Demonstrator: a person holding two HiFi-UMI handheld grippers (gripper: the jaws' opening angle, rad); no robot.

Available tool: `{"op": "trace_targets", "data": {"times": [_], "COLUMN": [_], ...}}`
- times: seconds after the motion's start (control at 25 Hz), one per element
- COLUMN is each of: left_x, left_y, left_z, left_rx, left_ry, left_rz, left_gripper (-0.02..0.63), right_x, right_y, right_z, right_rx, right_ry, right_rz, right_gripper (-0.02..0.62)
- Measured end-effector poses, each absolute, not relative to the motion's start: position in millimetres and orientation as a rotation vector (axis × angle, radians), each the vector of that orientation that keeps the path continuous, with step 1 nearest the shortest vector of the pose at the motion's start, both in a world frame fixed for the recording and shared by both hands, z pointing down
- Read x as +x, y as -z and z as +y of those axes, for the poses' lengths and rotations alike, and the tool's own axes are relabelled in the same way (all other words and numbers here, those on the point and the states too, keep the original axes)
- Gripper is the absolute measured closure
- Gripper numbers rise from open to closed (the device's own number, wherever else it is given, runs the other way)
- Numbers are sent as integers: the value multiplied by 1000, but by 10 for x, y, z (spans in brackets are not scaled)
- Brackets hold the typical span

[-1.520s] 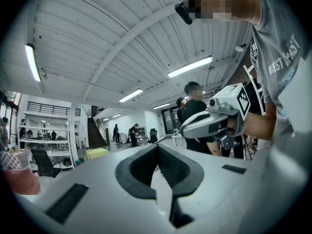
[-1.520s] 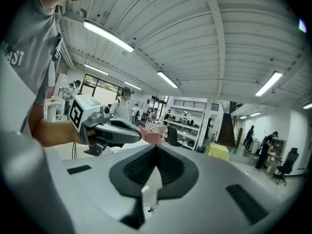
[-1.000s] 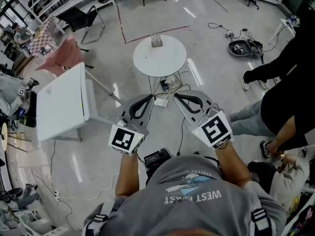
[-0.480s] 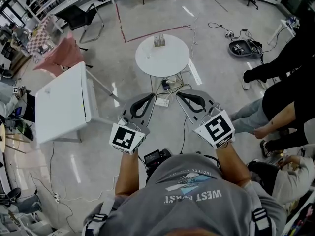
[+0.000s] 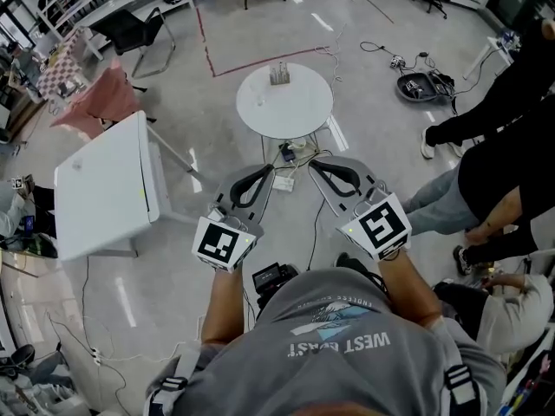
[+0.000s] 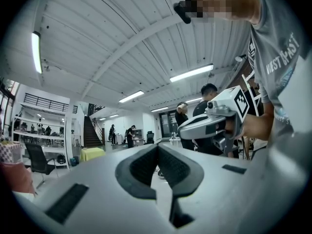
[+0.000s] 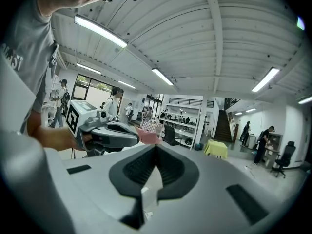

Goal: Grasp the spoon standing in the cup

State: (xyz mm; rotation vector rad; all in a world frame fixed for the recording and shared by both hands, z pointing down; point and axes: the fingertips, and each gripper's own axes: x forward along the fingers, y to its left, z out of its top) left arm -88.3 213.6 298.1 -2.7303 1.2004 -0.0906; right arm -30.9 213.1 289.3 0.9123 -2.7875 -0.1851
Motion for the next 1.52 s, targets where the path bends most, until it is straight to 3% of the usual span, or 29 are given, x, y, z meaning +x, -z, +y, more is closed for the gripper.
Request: {"op": "trace_targets", "data": {"times": [1.2, 1.52], "left_x": [-236, 56], "left_y": [-2878, -2960], "left_z": [951, 734], "left_rx": [-2565, -2585], "left_ry": [280, 317], "left_rz": [1547, 1517], "left_gripper": [603, 603], "right_x": [329, 564], "right_y": [-2687, -2818], "right_z": [733, 546], "right_rx": [547, 581], "right_ry": [238, 97], "right_rz": [-2965, -2997], "right_gripper": [592, 592]}}
